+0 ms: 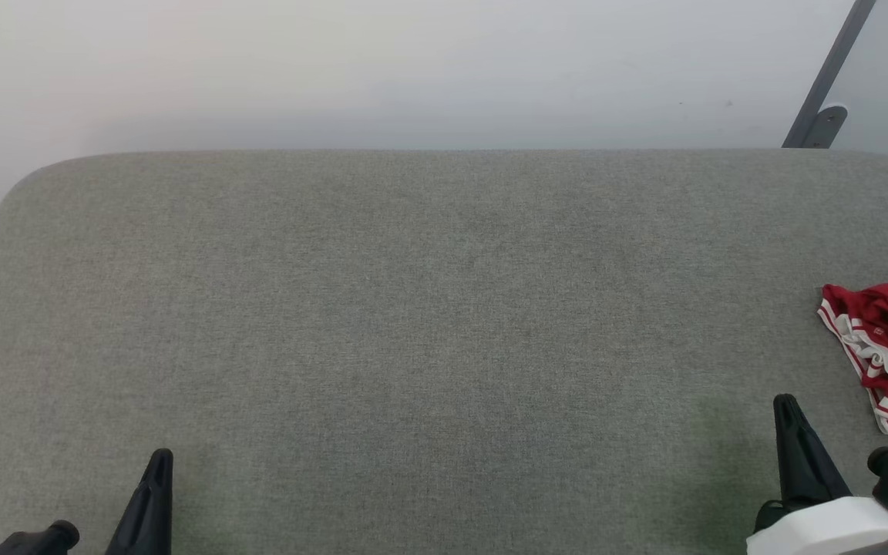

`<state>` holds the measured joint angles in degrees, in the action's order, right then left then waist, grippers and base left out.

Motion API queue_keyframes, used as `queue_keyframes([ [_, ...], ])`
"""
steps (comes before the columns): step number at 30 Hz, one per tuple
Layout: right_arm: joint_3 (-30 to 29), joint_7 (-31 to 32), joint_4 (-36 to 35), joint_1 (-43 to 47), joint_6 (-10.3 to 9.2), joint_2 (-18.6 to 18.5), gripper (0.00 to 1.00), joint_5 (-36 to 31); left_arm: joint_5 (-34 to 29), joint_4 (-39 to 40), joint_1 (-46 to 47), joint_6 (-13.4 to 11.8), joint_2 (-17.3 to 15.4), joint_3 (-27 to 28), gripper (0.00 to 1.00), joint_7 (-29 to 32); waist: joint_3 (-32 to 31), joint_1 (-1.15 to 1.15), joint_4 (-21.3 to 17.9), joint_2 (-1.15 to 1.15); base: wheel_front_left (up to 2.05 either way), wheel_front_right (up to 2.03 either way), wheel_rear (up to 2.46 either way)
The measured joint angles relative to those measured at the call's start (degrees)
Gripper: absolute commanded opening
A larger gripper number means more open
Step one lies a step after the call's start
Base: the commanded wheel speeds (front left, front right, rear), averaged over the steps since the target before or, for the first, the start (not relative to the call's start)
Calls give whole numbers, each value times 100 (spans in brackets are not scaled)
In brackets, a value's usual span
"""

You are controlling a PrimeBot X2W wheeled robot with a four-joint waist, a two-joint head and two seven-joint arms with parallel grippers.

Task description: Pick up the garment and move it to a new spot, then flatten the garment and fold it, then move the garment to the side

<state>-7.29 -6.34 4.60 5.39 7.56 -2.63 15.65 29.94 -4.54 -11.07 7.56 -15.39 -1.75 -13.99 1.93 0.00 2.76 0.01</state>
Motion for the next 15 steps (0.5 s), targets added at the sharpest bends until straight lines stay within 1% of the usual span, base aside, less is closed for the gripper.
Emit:
queue_keyframes([
  [15, 8, 256, 180, -164, 0, 0, 0, 1508, 1310, -211, 287, 0, 205, 91, 0, 350, -22, 0, -34, 0, 0, 0, 0],
])
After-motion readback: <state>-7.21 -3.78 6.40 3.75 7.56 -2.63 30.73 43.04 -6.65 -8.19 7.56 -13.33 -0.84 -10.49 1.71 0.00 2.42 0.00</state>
